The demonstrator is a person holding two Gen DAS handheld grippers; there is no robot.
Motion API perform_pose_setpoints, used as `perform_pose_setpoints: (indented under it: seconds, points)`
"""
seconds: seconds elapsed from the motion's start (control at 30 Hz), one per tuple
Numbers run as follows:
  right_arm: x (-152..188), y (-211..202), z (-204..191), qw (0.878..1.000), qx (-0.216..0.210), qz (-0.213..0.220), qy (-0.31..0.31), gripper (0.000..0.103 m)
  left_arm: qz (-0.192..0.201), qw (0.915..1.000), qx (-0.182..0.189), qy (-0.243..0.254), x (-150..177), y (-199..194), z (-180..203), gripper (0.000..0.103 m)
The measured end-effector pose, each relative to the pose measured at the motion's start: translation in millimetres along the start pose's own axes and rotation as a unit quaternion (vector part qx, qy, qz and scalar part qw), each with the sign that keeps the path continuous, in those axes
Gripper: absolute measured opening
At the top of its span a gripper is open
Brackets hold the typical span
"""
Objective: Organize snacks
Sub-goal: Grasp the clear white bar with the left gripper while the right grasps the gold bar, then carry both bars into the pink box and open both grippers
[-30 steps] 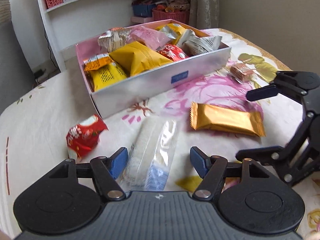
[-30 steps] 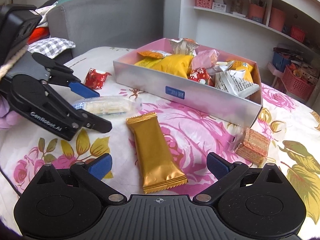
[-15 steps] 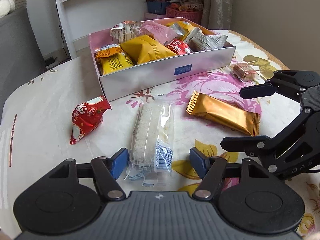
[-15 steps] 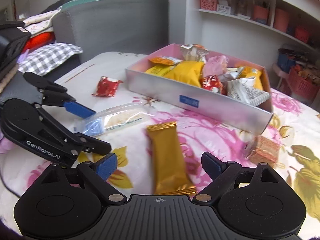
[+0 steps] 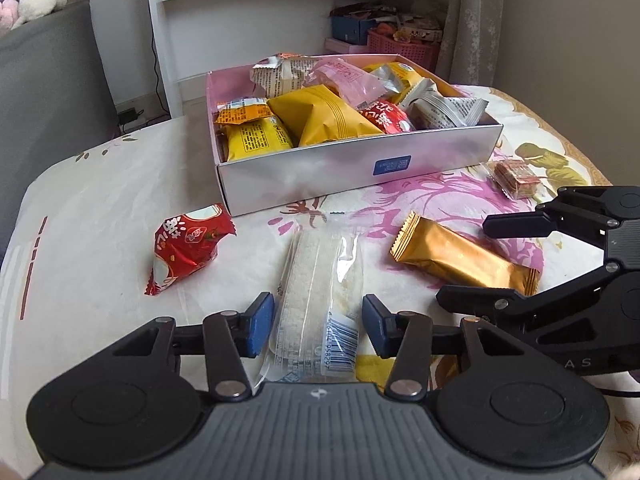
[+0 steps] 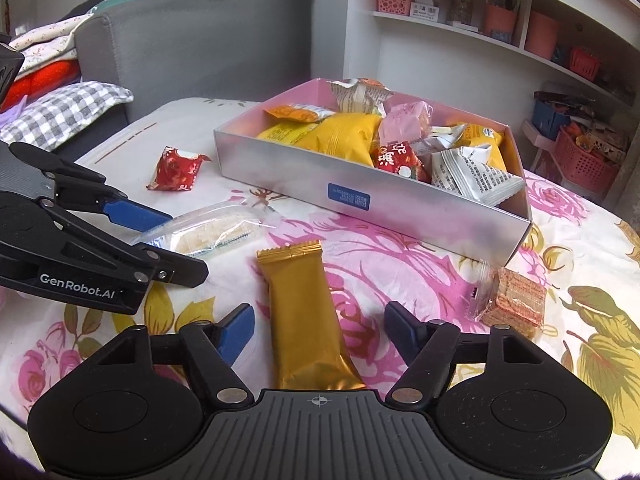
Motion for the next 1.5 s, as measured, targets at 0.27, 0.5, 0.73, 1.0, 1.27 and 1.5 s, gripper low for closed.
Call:
perform_pose_setpoints:
  seconds: [0.27, 0.5, 0.73, 1.0, 1.27, 1.5]
  points:
    - [-4.2, -0.2, 0.0, 1.0, 0.007, 0.005, 0.0, 0.038, -0.007, 0.9998, -0.012, -0.015, -1.3, -0.8, 2.8, 0.036]
    - [-7.3, -0.4, 2.9, 1.0, 0.006, -0.002, 0.014, 0.029, -0.018, 0.9993, -0.016, -0.029, -1.4, -3.5, 6.5, 0.033]
    - [-10.2, -2.2, 6.0, 0.999, 0.001, -0.016, 0.035, 0.028, -0.024, 0.9989, -0.012, -0.038, -3.0, -5.4, 11.6, 0.032]
    - [-14.6, -7.1, 12.0, 0.997, -0.008, -0.03, 0.075, 0.028, -0.032, 0.9978, -0.01, -0.057, -6.4, -10.8, 12.9, 0.031]
    - [-24.6, -22.3, 20.9, 0.993, -0.02, -0.021, 0.115, 0.027, -0.015, 0.9958, -0.004, -0.09, -17.4, -22.9, 10.1, 0.03]
    - [-46.4, -38.2, 33.1, 0.987, -0.028, 0.007, 0.16, 0.027, 0.015, 0.9924, 0.004, -0.122, -34.3, -32.0, 9.3, 0.03]
Point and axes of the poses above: each gripper's, at about its wrist camera, not at the fingertips, and y roughly the way its jaws point, z to its right, x to its underside, the point moved 5 cm from there along y, roughly the way its jaws point, and after that the axes turned 1 degree about y, right-handed, at the moved point
